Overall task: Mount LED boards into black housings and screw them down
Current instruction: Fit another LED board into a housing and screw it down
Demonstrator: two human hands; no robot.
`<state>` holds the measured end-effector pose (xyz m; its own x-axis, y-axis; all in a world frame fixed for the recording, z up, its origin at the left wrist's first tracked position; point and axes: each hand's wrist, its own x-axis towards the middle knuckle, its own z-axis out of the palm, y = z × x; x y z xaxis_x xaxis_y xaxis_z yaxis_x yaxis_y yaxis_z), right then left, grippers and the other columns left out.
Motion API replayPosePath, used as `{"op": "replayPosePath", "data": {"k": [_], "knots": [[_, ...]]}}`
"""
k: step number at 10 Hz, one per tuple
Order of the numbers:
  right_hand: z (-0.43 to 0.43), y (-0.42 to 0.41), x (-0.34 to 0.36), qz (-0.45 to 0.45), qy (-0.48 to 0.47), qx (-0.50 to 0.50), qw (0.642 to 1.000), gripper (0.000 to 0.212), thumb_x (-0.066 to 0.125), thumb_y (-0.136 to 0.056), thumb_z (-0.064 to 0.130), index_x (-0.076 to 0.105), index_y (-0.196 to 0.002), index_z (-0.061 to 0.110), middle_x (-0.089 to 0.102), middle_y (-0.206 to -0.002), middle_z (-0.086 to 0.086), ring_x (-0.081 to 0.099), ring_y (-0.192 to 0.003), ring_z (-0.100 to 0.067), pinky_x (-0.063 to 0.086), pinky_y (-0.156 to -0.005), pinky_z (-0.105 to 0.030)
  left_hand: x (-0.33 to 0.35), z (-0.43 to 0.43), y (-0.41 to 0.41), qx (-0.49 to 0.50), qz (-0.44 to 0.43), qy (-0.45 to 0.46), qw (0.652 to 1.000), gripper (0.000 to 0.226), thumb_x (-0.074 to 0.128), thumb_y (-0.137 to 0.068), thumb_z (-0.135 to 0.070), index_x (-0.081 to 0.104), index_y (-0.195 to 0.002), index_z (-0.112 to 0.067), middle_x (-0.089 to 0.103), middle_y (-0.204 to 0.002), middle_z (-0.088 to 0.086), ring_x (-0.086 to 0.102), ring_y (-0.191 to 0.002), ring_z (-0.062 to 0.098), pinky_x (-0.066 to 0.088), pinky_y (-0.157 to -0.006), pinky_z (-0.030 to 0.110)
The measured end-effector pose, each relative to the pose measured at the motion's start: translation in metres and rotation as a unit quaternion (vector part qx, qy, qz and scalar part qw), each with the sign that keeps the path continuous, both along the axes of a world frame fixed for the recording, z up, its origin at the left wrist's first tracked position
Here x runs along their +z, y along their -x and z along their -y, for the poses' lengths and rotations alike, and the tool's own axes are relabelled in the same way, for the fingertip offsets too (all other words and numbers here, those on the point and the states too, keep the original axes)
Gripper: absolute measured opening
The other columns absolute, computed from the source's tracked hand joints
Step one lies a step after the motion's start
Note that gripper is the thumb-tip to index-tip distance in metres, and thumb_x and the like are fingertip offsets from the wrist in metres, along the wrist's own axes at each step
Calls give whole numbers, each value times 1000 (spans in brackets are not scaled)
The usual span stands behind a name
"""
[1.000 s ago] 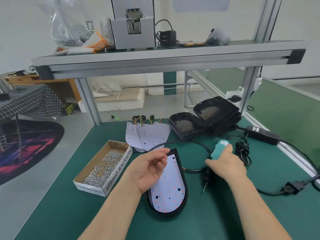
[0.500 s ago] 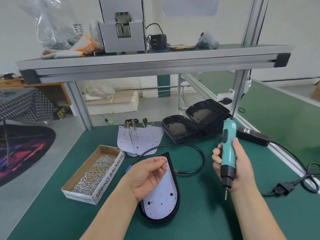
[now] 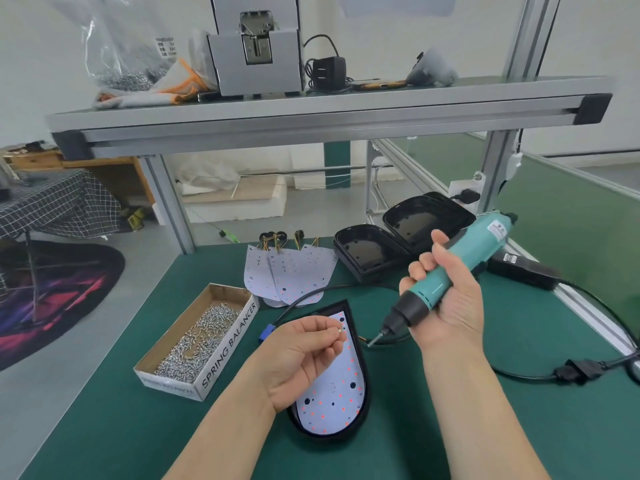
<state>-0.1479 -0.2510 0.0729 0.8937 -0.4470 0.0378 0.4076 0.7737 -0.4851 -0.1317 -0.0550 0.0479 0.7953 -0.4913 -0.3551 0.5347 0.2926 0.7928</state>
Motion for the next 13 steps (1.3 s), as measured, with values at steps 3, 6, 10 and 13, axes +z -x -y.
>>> {"op": "replayPosePath", "data": {"k": [3, 6, 10, 13], "knots": [[-16, -6, 16, -49, 66, -197, 977, 19, 72, -85, 4, 63, -85, 22, 62, -69, 9, 52, -54, -7, 47, -56, -18, 0, 7, 3, 9, -18, 39, 999, 9, 71, -66, 5, 75, -72, -1, 70, -77, 17, 69, -63, 17, 56, -54, 18], [-28, 0, 24, -40, 99, -241, 965, 17, 76, -84, 9, 62, -87, 20, 59, -67, 8, 51, -54, -9, 48, -57, -21, 3, 10, 7, 19, -21, 46, 999, 10, 70, -66, 6, 76, -72, 0, 70, -76, 17, 69, -63, 18, 56, -55, 18], [-36, 5, 29, -46, 116, -245, 961, 17, 75, -85, 9, 62, -85, 20, 59, -65, 12, 51, -54, -8, 48, -58, -21, 4, 13, 12, 52, -41, 67, 996, 9, 69, -66, 8, 71, -74, 3, 69, -72, 16, 69, -60, 19, 56, -54, 18], [-38, 5, 30, -55, 114, -247, 961, 17, 75, -86, 9, 62, -87, 19, 57, -65, 7, 50, -54, -10, 49, -58, -21, 5, 11, 14, 50, -49, 76, 995, 9, 68, -67, 8, 74, -69, 1, 69, -75, 17, 69, -61, 18, 56, -53, 18]]}}
